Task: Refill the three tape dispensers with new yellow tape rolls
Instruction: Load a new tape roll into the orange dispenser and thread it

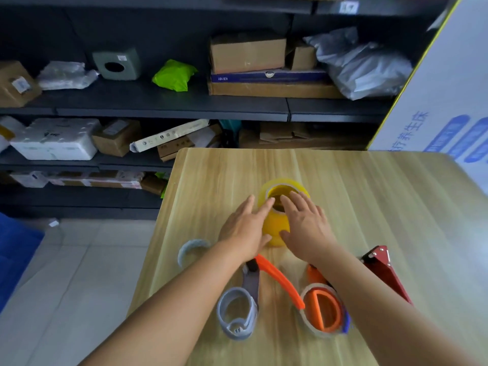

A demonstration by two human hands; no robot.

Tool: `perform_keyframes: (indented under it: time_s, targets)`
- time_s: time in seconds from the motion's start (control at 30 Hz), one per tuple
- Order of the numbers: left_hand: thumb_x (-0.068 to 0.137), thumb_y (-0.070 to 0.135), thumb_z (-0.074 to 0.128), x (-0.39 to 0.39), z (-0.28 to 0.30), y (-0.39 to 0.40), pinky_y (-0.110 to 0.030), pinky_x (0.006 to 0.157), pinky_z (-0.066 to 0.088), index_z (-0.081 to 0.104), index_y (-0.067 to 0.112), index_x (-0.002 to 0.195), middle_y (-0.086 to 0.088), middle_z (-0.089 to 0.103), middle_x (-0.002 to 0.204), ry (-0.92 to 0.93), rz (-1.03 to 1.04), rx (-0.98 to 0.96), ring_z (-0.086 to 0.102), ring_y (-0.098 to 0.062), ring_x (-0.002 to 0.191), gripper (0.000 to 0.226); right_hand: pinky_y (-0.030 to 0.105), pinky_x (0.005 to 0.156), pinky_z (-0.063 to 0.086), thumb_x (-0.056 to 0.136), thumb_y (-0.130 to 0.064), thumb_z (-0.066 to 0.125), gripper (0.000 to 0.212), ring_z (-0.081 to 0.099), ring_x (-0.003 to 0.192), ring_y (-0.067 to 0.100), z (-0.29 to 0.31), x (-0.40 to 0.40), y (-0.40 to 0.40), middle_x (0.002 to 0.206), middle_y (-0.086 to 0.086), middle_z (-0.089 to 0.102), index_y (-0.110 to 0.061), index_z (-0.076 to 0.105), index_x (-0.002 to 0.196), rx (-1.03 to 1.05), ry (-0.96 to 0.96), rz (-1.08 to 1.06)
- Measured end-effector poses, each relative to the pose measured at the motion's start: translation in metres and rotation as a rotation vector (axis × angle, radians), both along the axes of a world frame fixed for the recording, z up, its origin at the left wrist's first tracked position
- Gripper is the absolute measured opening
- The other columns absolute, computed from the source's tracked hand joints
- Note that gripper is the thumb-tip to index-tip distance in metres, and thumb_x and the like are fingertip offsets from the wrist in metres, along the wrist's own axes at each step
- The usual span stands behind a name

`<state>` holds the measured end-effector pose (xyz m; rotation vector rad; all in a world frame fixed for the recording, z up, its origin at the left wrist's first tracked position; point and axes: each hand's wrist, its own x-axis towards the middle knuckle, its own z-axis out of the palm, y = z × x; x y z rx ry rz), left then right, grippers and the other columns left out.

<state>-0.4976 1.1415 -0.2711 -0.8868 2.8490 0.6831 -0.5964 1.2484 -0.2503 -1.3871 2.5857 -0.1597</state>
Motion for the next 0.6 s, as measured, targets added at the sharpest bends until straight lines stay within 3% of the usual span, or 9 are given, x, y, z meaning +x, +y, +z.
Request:
perform_keyframes:
  time_s: [0.1, 0.2, 0.27, 0.4, 0.5, 0.6]
  targets:
    - [0.094, 0.033, 0.053, -0.013, 0.0, 0.003, -0.039, 0.109, 0.032, 0.018, 0.042, 0.148, -0.009, 0.012, 0.159, -0.039, -0.002, 0.02, 0.026, -0.027, 0.143, 0.065, 0.037, 0.118, 0.014, 0.094, -0.032, 0.053, 0.064, 0.002, 0.15, 0.023, -0.006, -0.012, 0.006, 0.162, 0.002, 0.011, -0.026, 0.024, 0.151, 0.042, -0.049, -0.024]
    - [0.096, 0.031, 0.05, -0.022, 0.001, 0.004, -0.038, 0.085, 0.045, 0.035, 0.036, 0.141, -0.01, 0.039, 0.137, -0.013, 0.04, 0.026, 0.052, -0.031, 0.117, 0.047, 0.034, 0.116, 0.02, 0.097, -0.035, 0.05, 0.05, 0.006, 0.148, 0.022, -0.014, -0.02, 0.006, 0.159, -0.001, 0.022, -0.028, 0.037, 0.145, 0.006, -0.079, -0.028]
    - [0.096, 0.032, 0.049, -0.026, 0.0, 0.004, -0.035, 0.073, 0.042, 0.044, 0.034, 0.133, -0.009, 0.046, 0.122, 0.033, 0.077, 0.016, 0.057, -0.031, 0.102, 0.037, 0.031, 0.114, 0.022, 0.099, -0.035, 0.047, 0.042, 0.012, 0.146, 0.021, -0.018, -0.024, 0.005, 0.155, -0.003, 0.031, -0.028, 0.047, 0.14, -0.06, -0.083, -0.041]
    - [0.095, 0.032, 0.052, -0.025, -0.002, 0.004, -0.032, 0.069, 0.039, 0.049, 0.03, 0.127, -0.007, 0.046, 0.113, 0.079, 0.088, 0.025, 0.057, -0.03, 0.094, 0.031, 0.029, 0.111, 0.024, 0.097, -0.032, 0.051, 0.036, 0.013, 0.145, 0.019, -0.02, -0.026, 0.007, 0.152, -0.002, 0.034, -0.028, 0.056, 0.132, -0.146, -0.105, -0.036]
    - [0.093, 0.032, 0.055, -0.02, -0.003, 0.005, -0.033, 0.071, 0.044, 0.052, 0.026, 0.122, -0.006, 0.044, 0.111, 0.164, 0.099, 0.036, 0.059, -0.031, 0.089, 0.03, 0.033, 0.112, 0.027, 0.09, -0.028, 0.063, 0.042, 0.011, 0.146, 0.02, -0.018, -0.022, 0.011, 0.156, 0.001, 0.025, -0.026, 0.055, 0.131, -0.293, -0.114, -0.011]
    - [0.091, 0.03, 0.059, -0.011, 0.002, 0.009, -0.036, 0.074, 0.048, 0.054, 0.023, 0.117, -0.004, 0.043, 0.111, 0.281, 0.115, 0.035, 0.058, -0.027, 0.086, 0.028, 0.034, 0.113, 0.021, 0.083, -0.031, 0.071, 0.075, 0.009, 0.146, 0.022, -0.012, -0.011, 0.011, 0.16, 0.005, 0.009, -0.024, 0.032, 0.147, -0.512, -0.224, -0.123]
